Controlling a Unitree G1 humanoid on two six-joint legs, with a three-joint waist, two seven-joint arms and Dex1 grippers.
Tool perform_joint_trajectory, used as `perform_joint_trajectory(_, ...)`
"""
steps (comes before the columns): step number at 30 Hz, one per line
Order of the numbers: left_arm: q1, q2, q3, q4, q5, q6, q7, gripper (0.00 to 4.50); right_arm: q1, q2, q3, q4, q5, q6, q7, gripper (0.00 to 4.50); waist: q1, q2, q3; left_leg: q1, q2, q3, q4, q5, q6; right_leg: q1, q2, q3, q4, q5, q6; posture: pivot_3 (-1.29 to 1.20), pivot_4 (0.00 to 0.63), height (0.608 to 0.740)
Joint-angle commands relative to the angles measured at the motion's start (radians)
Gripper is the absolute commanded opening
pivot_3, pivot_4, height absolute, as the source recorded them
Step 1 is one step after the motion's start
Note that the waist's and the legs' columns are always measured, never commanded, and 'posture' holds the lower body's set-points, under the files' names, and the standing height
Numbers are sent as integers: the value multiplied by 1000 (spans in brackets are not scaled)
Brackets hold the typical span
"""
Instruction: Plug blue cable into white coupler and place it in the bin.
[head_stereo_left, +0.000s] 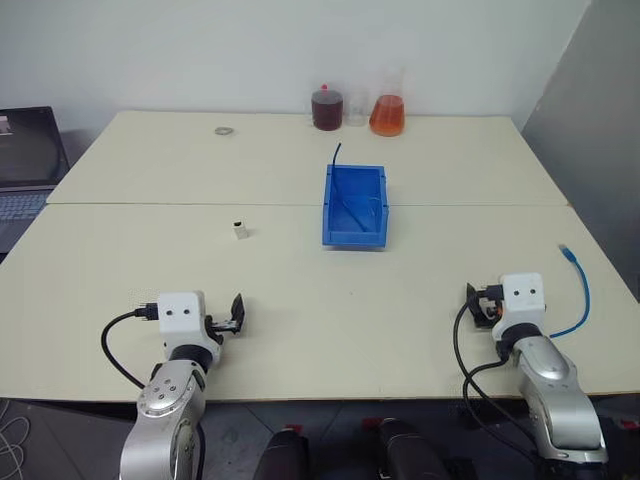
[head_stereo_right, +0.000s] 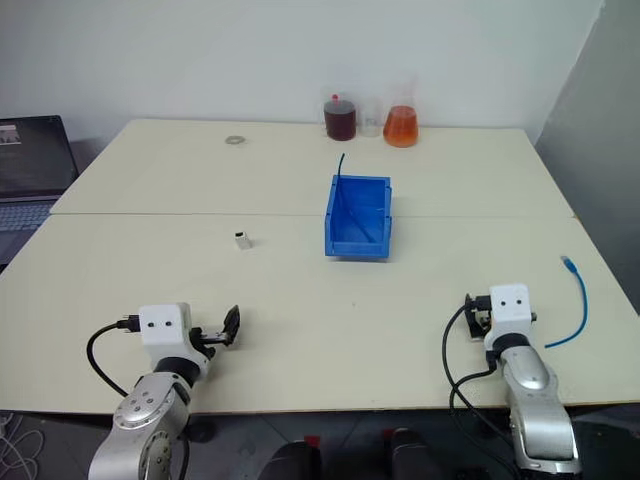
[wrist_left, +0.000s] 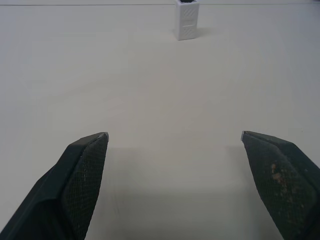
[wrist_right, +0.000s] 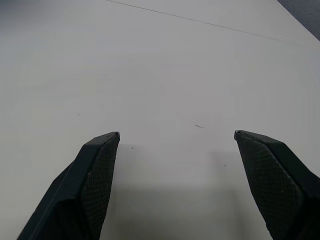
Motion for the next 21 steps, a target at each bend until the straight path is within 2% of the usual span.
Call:
perform_joint_trajectory(1,-13,10,-2,-42,2,-16,-10,4500,7,0,-37,-50,-3,12,-18,3907,0,0,0,0,0,0,0,0,0,0,0,0,0,0,0,0,150,740)
perform_joint_trajectory(21,-53,8,-6,-11,-12,-15,-17,4500,14,7,-41,-67,-6,8,-27,3907,1,0,0,0,0,0,0,0,0,0,0,0,0,0,0,0,150,740)
